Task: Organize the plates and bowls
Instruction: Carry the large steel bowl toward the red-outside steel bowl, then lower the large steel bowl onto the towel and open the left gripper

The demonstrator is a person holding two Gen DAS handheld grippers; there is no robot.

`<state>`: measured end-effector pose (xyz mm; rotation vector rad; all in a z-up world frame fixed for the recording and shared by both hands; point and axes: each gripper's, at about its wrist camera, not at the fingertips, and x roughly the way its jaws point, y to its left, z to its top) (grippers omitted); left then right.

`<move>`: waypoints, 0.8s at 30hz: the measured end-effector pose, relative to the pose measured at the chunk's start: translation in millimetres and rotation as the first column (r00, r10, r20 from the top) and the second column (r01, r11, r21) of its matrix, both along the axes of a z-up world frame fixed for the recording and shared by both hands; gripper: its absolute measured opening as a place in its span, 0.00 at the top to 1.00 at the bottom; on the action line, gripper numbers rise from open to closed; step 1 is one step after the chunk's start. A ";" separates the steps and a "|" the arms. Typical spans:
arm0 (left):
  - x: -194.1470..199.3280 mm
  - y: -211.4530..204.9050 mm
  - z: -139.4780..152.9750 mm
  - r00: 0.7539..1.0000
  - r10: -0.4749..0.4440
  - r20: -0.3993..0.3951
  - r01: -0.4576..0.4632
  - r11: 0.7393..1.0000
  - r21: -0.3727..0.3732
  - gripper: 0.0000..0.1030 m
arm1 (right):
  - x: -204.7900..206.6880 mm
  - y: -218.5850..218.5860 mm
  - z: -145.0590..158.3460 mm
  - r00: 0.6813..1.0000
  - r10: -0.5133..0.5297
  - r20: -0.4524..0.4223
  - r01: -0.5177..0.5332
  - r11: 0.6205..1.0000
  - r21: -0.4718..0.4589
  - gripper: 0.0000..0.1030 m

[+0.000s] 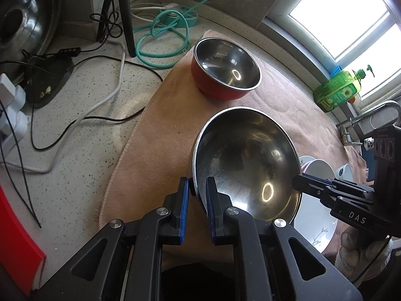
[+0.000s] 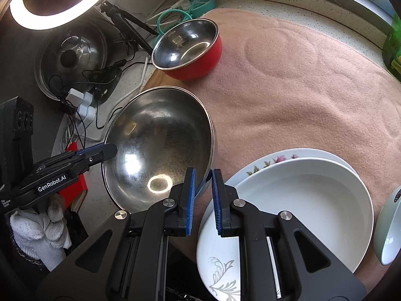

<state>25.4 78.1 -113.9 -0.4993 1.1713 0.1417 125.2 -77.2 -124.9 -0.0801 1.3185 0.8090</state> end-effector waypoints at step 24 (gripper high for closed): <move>-1.7 -3.8 15.0 1.000 -0.012 0.012 0.011 0.994 0.113 0.68 | 2.9 -4.2 17.7 0.998 0.002 0.070 -0.003 1.000 0.004 0.75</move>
